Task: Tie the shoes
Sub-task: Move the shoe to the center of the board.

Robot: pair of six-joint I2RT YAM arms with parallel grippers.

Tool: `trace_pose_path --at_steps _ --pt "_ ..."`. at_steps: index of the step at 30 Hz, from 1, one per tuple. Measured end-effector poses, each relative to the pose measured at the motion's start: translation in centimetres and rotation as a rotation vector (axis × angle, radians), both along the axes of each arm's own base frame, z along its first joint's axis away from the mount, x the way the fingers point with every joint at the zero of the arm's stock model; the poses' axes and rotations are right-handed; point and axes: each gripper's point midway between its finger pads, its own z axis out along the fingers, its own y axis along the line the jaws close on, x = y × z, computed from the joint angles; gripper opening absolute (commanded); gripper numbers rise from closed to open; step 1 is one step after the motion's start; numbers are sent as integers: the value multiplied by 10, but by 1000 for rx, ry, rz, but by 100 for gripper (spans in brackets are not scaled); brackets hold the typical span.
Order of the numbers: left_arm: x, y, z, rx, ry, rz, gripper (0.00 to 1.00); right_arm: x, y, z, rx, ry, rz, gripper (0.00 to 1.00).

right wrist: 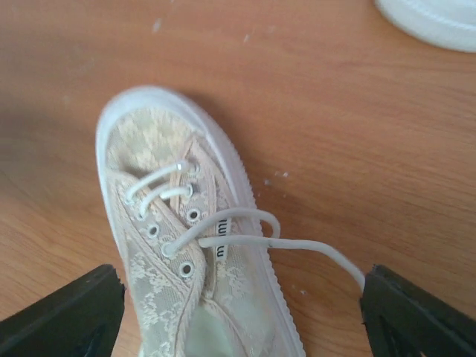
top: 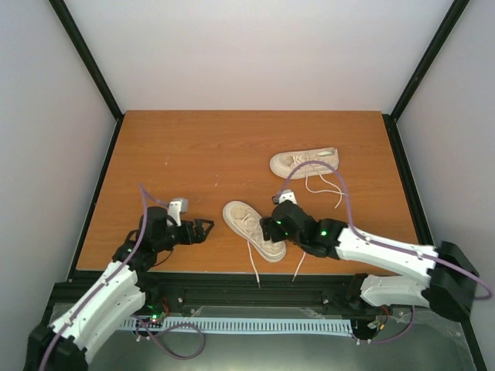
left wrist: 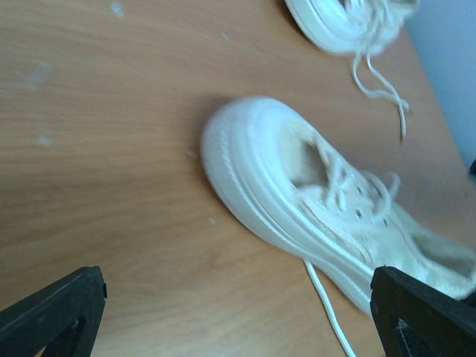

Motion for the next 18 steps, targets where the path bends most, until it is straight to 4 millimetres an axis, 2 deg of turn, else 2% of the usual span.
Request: trace_pose_path --at_steps 4,7,10,15,18 --pt "-13 -32 -6 69 31 -100 99 0 -22 37 103 -85 -53 97" --pt "-23 -55 -8 110 31 -153 99 1 -39 43 136 -107 -90 97" --pt "-35 -78 -16 153 33 -201 99 -6 -51 28 131 -80 -87 97" --pt "-56 -108 -47 298 64 -250 100 -26 -58 -10 93 10 -38 91" --pt "-59 -127 -56 338 55 -260 100 -39 -56 -27 110 57 9 88"
